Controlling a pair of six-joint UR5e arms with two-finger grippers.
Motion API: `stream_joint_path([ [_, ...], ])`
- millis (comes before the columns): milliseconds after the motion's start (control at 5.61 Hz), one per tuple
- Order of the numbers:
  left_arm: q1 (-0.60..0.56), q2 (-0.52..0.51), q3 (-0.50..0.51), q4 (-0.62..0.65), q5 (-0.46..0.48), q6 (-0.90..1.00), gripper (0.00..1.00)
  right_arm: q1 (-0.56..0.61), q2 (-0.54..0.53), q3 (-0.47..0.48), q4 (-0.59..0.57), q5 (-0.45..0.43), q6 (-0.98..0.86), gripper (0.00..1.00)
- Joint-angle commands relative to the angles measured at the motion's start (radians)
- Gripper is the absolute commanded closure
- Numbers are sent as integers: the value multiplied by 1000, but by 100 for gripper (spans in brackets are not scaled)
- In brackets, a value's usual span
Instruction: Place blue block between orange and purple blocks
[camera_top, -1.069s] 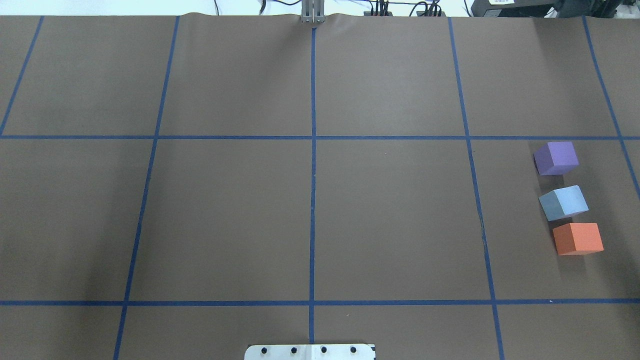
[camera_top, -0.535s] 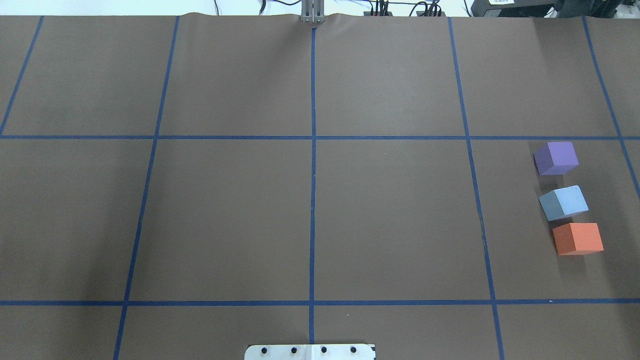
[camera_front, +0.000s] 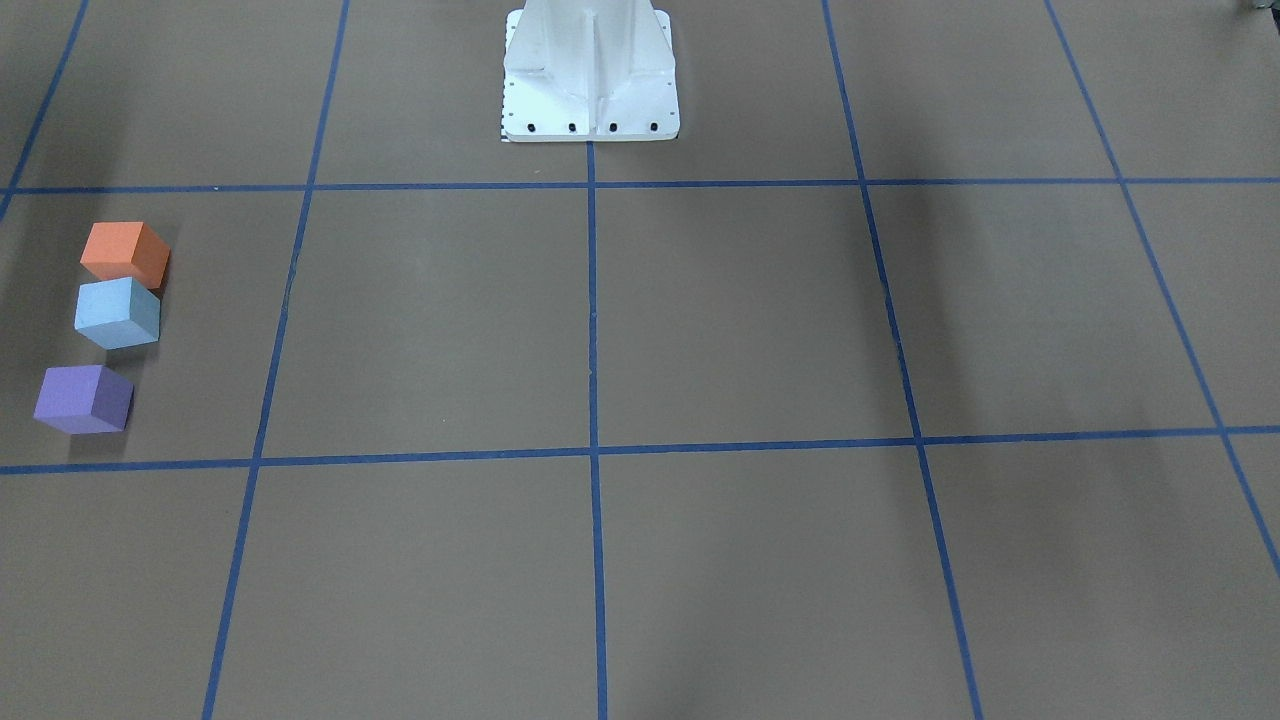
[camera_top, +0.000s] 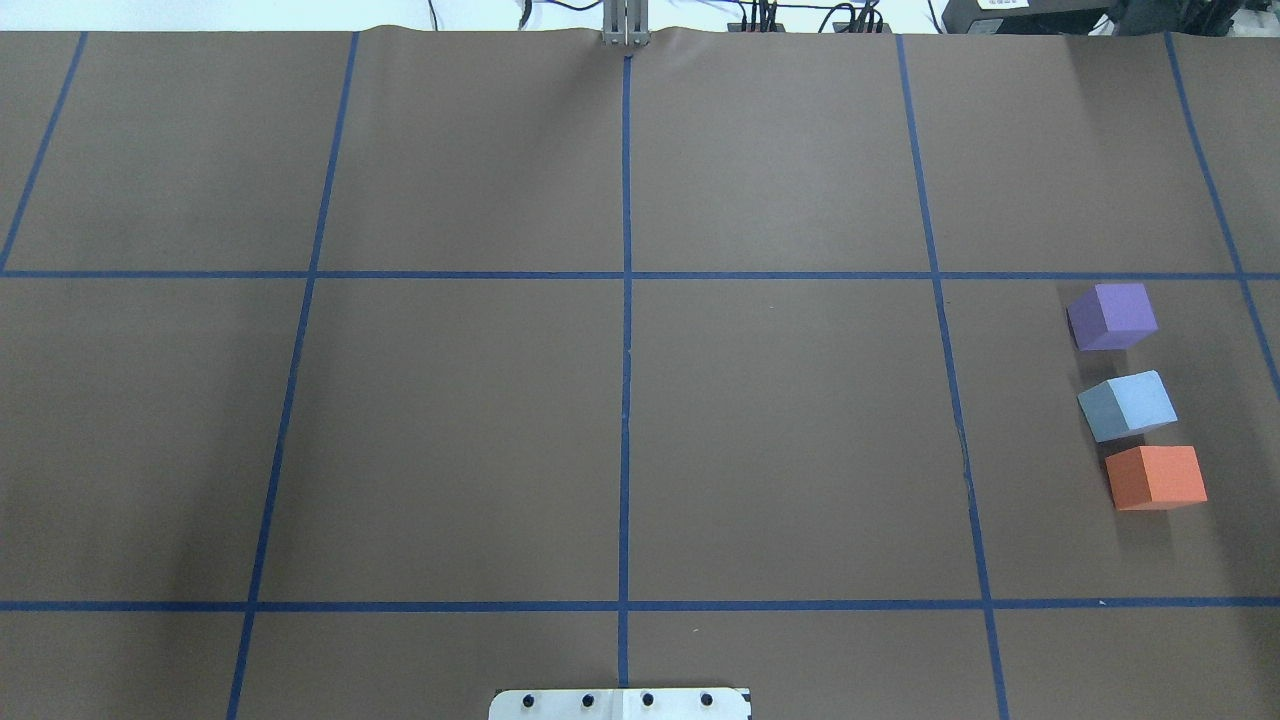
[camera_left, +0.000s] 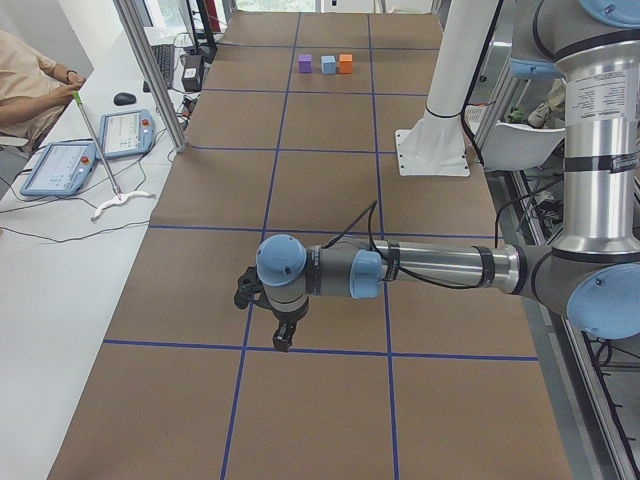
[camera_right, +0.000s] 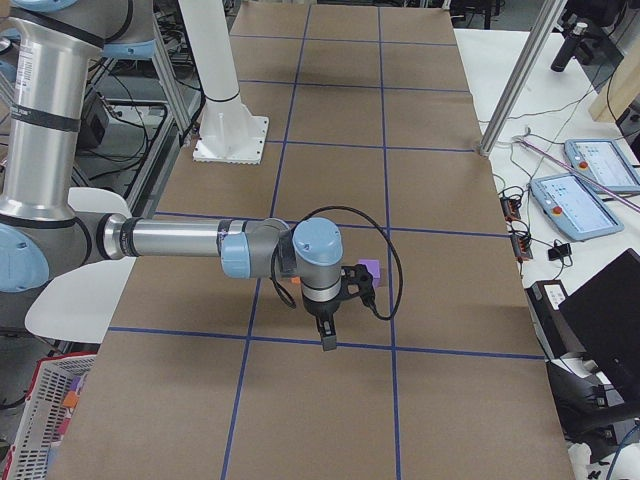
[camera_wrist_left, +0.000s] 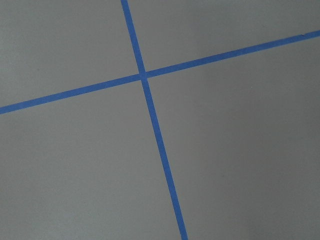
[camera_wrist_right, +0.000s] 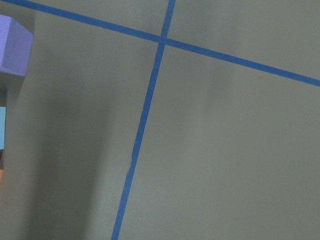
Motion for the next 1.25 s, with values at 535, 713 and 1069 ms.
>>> stream_joint_path([
  [535, 0, 0, -1, 0, 1, -1, 0, -3, 13, -3, 7, 3, 0, 0],
  [713, -1, 1, -15, 2, 12, -9, 0, -3, 13, -3, 7, 3, 0, 0],
  [1069, -6, 16, -21, 3, 12, -10, 0, -3, 13, -3, 7, 4, 0, 0],
])
